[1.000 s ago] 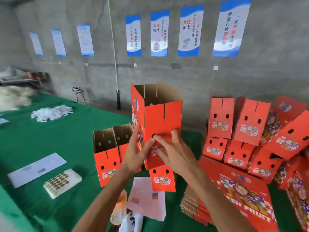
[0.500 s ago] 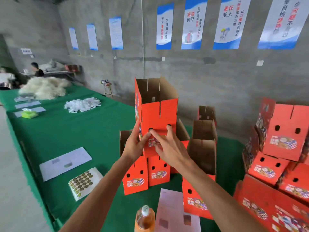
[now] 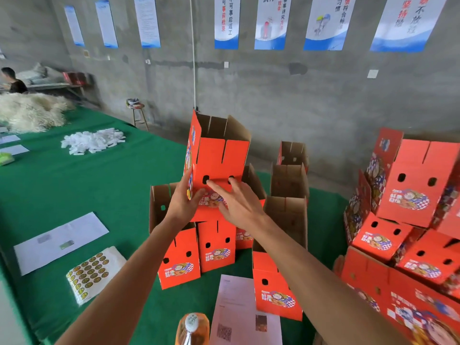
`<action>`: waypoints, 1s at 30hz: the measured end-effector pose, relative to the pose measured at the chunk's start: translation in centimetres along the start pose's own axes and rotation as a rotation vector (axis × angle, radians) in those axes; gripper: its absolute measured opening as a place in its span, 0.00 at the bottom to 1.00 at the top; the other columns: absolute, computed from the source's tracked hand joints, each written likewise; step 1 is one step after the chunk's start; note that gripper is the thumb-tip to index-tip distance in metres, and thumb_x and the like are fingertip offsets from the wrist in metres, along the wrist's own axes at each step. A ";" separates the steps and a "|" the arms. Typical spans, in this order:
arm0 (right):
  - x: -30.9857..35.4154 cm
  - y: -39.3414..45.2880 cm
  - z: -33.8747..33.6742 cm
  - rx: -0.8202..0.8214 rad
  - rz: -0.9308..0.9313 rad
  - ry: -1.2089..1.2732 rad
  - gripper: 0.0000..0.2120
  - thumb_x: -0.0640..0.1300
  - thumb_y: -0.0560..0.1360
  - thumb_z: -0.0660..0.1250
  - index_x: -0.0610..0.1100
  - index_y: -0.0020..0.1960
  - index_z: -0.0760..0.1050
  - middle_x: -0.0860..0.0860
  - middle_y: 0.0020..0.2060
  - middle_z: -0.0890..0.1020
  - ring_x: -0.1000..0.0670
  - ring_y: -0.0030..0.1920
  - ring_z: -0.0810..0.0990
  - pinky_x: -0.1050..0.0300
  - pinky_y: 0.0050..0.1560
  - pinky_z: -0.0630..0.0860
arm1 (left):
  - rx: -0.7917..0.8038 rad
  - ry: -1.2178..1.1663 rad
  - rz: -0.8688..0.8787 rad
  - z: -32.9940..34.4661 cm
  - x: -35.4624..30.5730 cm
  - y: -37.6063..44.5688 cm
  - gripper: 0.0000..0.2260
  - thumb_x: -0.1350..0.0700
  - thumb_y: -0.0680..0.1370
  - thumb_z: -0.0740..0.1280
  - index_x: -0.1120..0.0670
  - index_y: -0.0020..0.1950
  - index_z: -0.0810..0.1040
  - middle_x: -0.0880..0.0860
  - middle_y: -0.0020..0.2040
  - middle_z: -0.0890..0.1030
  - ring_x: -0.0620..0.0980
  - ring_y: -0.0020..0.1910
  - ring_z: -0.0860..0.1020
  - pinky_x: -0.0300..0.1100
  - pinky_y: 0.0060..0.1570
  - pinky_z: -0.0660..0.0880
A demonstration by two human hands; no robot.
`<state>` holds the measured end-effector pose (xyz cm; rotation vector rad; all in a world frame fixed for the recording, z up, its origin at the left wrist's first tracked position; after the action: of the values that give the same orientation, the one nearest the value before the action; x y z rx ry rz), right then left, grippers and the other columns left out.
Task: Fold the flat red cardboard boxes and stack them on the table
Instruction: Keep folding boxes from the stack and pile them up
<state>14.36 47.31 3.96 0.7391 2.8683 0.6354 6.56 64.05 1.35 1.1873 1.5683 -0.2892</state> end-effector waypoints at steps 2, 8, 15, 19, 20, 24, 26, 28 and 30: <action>-0.3 -1.0 -1.2 -0.023 0.012 0.043 0.30 0.48 0.83 0.60 0.57 0.83 0.56 0.41 0.66 0.75 0.39 0.58 0.78 0.46 0.60 0.74 | -0.024 0.049 -0.023 0.2 -0.6 -0.2 0.34 0.56 0.81 0.71 0.55 0.83 0.57 0.60 0.72 0.76 0.58 0.74 0.72 0.60 0.74 0.67; -4.3 -7.4 -6.9 -0.163 0.044 0.007 0.24 0.45 0.83 0.61 0.47 0.79 0.68 0.45 0.55 0.84 0.43 0.49 0.83 0.46 0.51 0.80 | -0.226 0.306 0.226 3.6 -8.3 -4.8 0.34 0.49 0.77 0.76 0.56 0.78 0.66 0.57 0.76 0.71 0.57 0.75 0.67 0.57 0.74 0.65; -11.2 -20.2 -11.4 -0.258 0.315 0.033 0.23 0.46 0.82 0.65 0.47 0.76 0.71 0.47 0.54 0.85 0.45 0.49 0.84 0.48 0.49 0.82 | 0.054 0.075 0.384 17.8 -16.6 -11.3 0.18 0.57 0.79 0.74 0.53 0.68 0.77 0.49 0.63 0.81 0.50 0.63 0.78 0.48 0.64 0.74; -16.7 -33.5 -9.6 -0.184 0.676 0.116 0.25 0.48 0.84 0.63 0.49 0.79 0.66 0.48 0.64 0.81 0.46 0.62 0.82 0.49 0.59 0.79 | 0.367 -0.114 0.217 28.0 -15.0 -17.9 0.12 0.61 0.80 0.72 0.48 0.61 0.79 0.45 0.54 0.83 0.46 0.54 0.82 0.49 0.58 0.79; -18.1 -37.2 -8.7 -0.125 0.767 0.107 0.25 0.48 0.84 0.63 0.50 0.80 0.65 0.48 0.68 0.79 0.46 0.66 0.79 0.48 0.64 0.77 | 0.435 -0.123 0.165 30.4 -14.0 -19.6 0.14 0.61 0.80 0.72 0.45 0.60 0.79 0.43 0.54 0.82 0.46 0.54 0.82 0.48 0.58 0.80; -21.4 -50.8 -5.6 0.125 1.101 0.092 0.23 0.54 0.85 0.60 0.53 0.79 0.66 0.47 0.69 0.78 0.44 0.68 0.77 0.48 0.64 0.76 | 0.714 0.004 -0.067 37.7 -9.4 -24.5 0.18 0.58 0.81 0.71 0.43 0.68 0.76 0.48 0.66 0.80 0.44 0.57 0.82 0.40 0.56 0.80; -22.0 -55.6 -4.7 0.241 1.210 0.057 0.24 0.56 0.85 0.60 0.58 0.79 0.63 0.48 0.71 0.75 0.45 0.71 0.74 0.47 0.67 0.75 | 0.775 0.161 -0.119 40.1 -7.3 -25.8 0.25 0.55 0.80 0.72 0.43 0.75 0.70 0.51 0.72 0.75 0.44 0.59 0.79 0.44 0.61 0.79; -22.3 -58.9 -3.7 0.344 1.285 0.060 0.27 0.58 0.84 0.60 0.60 0.81 0.58 0.47 0.74 0.71 0.44 0.73 0.72 0.44 0.68 0.75 | 0.800 0.445 -0.142 41.8 -5.3 -26.7 0.36 0.47 0.78 0.73 0.46 0.82 0.59 0.53 0.80 0.64 0.55 0.76 0.65 0.57 0.74 0.68; -22.4 -61.3 -2.7 0.420 1.354 0.102 0.29 0.58 0.83 0.62 0.59 0.82 0.57 0.45 0.78 0.67 0.42 0.75 0.69 0.41 0.70 0.74 | 0.819 0.605 -0.211 42.8 -3.9 -27.3 0.47 0.39 0.76 0.73 0.51 0.85 0.49 0.55 0.84 0.54 0.60 0.82 0.53 0.60 0.78 0.60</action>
<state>6.63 -13.19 -19.46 2.7512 2.1643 0.0803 10.12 18.92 -21.96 1.8505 2.2033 -0.8249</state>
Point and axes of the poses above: each hand's wrist, its own y-axis towards the middle knuckle, its own z-axis out of the palm, x = y × z, the point moved 3 cm from there along y, towards the middle knuckle
